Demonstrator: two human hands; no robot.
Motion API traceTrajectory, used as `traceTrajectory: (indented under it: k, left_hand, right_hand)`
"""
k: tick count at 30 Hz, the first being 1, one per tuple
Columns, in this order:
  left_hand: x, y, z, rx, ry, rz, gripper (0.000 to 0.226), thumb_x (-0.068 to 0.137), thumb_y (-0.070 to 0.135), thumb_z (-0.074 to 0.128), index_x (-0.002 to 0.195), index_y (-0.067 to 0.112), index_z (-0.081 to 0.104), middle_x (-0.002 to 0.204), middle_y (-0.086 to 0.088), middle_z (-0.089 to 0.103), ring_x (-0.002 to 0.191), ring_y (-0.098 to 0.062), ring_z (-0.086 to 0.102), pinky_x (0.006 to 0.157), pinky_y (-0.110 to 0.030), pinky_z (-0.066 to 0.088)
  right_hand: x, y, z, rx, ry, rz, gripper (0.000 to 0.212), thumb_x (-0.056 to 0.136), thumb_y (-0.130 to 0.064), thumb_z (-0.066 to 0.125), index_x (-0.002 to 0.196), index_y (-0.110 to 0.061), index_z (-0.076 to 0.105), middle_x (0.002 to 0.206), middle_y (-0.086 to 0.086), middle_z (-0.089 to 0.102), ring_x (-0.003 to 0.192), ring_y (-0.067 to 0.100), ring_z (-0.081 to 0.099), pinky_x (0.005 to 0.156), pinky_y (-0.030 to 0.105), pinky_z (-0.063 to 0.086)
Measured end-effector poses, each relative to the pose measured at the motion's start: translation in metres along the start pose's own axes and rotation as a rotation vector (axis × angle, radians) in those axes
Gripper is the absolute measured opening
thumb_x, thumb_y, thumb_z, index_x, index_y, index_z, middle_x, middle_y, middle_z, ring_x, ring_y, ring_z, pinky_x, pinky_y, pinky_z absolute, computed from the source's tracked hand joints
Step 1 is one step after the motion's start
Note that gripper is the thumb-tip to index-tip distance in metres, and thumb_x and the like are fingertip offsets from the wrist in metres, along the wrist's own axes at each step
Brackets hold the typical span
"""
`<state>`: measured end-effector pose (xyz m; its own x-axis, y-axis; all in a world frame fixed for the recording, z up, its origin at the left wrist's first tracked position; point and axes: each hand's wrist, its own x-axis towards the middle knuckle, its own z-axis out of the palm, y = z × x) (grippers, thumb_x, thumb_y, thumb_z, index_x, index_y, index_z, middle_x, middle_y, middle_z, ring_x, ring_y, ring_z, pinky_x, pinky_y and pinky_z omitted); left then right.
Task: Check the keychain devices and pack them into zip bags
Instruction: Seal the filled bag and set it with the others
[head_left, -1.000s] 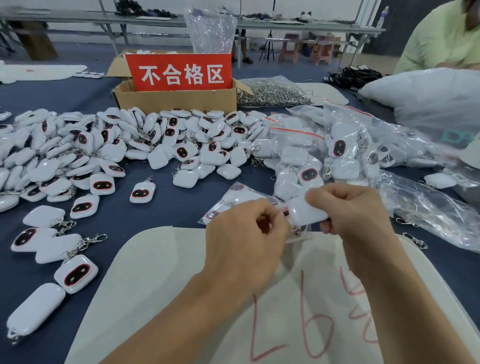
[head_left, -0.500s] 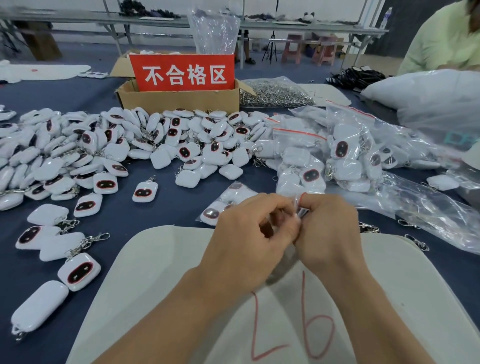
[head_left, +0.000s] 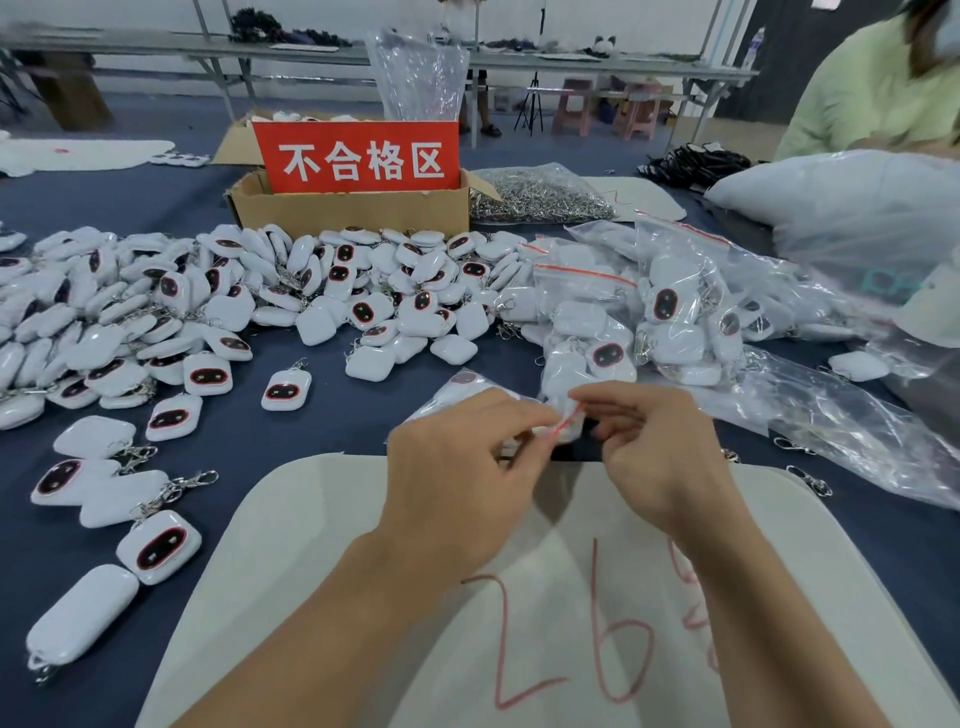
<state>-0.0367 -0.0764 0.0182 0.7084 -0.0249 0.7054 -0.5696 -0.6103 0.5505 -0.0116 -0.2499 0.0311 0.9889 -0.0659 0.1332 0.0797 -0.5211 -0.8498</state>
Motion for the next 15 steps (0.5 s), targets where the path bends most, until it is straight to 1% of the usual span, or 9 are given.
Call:
traceTrajectory:
  k: [2, 4, 5, 6, 8, 10, 11, 13, 15]
  left_hand:
    - [0.006, -0.001, -0.008, -0.063, 0.034, -0.005, 0.010, 0.088, 0.022, 0.079, 0.097, 0.025, 0.084, 0.085, 0.015, 0.072, 0.068, 0.007, 0.053, 0.064, -0.018, 0.043]
    - [0.015, 0.000, -0.018, -0.108, 0.052, -0.008, 0.011, 0.087, 0.016, 0.080, 0.097, 0.021, 0.083, 0.085, 0.012, 0.073, 0.068, -0.003, 0.057, 0.065, -0.023, 0.047]
    - [0.019, 0.002, -0.023, -0.137, 0.059, -0.017, 0.012, 0.087, 0.014, 0.081, 0.096, 0.020, 0.083, 0.085, 0.010, 0.074, 0.069, -0.007, 0.060, 0.066, -0.025, 0.048]
    - [0.024, 0.004, -0.027, -0.168, 0.069, -0.031, 0.013, 0.086, 0.012, 0.081, 0.096, 0.020, 0.083, 0.085, 0.010, 0.074, 0.071, -0.010, 0.062, 0.068, -0.025, 0.049]
    - [0.035, 0.008, -0.036, -0.221, 0.108, -0.092, 0.019, 0.084, 0.011, 0.080, 0.094, 0.028, 0.082, 0.083, 0.014, 0.074, 0.073, -0.008, 0.066, 0.069, -0.019, 0.049]
    - [0.048, 0.011, -0.043, -0.286, 0.154, -0.183, 0.030, 0.082, 0.013, 0.081, 0.089, 0.042, 0.078, 0.080, 0.023, 0.074, 0.071, 0.001, 0.066, 0.069, -0.014, 0.049]
    - [0.055, 0.012, -0.047, -0.321, 0.156, -0.224, 0.033, 0.082, 0.014, 0.083, 0.086, 0.047, 0.076, 0.079, 0.025, 0.075, 0.070, 0.003, 0.067, 0.068, -0.015, 0.052]
    - [0.069, 0.010, -0.054, -0.355, 0.126, -0.266, 0.032, 0.082, 0.014, 0.084, 0.084, 0.046, 0.077, 0.078, 0.022, 0.077, 0.071, 0.000, 0.071, 0.069, -0.019, 0.058]
    - [0.080, 0.009, -0.060, -0.383, 0.110, -0.300, 0.031, 0.083, 0.010, 0.084, 0.085, 0.040, 0.078, 0.077, 0.019, 0.077, 0.067, 0.001, 0.071, 0.065, -0.015, 0.056]
  right_hand:
    - [0.000, -0.001, -0.002, 0.064, -0.033, -0.028, 0.064, 0.075, 0.016, 0.046, 0.095, -0.037, 0.074, 0.087, -0.008, 0.074, 0.060, 0.003, 0.055, 0.065, 0.010, 0.044]
    - [0.000, -0.002, -0.003, 0.013, -0.007, -0.076, 0.061, 0.071, 0.010, 0.063, 0.087, -0.048, 0.072, 0.078, -0.020, 0.072, 0.060, 0.001, 0.057, 0.065, 0.006, 0.042]
    - [-0.001, -0.006, -0.002, -0.030, 0.013, -0.109, 0.057, 0.069, 0.005, 0.069, 0.082, -0.051, 0.071, 0.074, -0.026, 0.068, 0.061, -0.001, 0.057, 0.064, 0.004, 0.041]
    - [-0.002, -0.011, -0.001, -0.024, 0.035, -0.114, 0.053, 0.070, 0.001, 0.074, 0.079, -0.051, 0.073, 0.070, -0.027, 0.066, 0.060, -0.001, 0.057, 0.061, 0.004, 0.041]
    - [-0.001, -0.017, 0.001, 0.164, 0.051, -0.090, 0.042, 0.076, 0.000, 0.078, 0.082, -0.042, 0.079, 0.071, -0.017, 0.070, 0.061, 0.002, 0.058, 0.061, 0.008, 0.043]
    - [0.001, -0.024, -0.003, 0.436, 0.026, -0.062, 0.029, 0.081, 0.004, 0.077, 0.082, -0.025, 0.082, 0.078, 0.001, 0.077, 0.069, 0.011, 0.066, 0.069, 0.018, 0.053]
    - [0.002, -0.028, -0.006, 0.545, 0.011, -0.043, 0.024, 0.082, 0.006, 0.077, 0.081, -0.017, 0.082, 0.079, 0.007, 0.078, 0.070, 0.013, 0.067, 0.070, 0.021, 0.055]
    - [0.006, -0.035, -0.014, 0.682, -0.026, -0.028, 0.018, 0.085, 0.002, 0.077, 0.077, -0.013, 0.081, 0.075, 0.004, 0.076, 0.065, 0.012, 0.065, 0.066, 0.020, 0.053]
    - [0.010, -0.040, -0.021, 0.779, -0.053, -0.033, 0.016, 0.089, -0.004, 0.076, 0.077, -0.013, 0.080, 0.076, 0.001, 0.073, 0.066, 0.010, 0.060, 0.068, 0.019, 0.050]
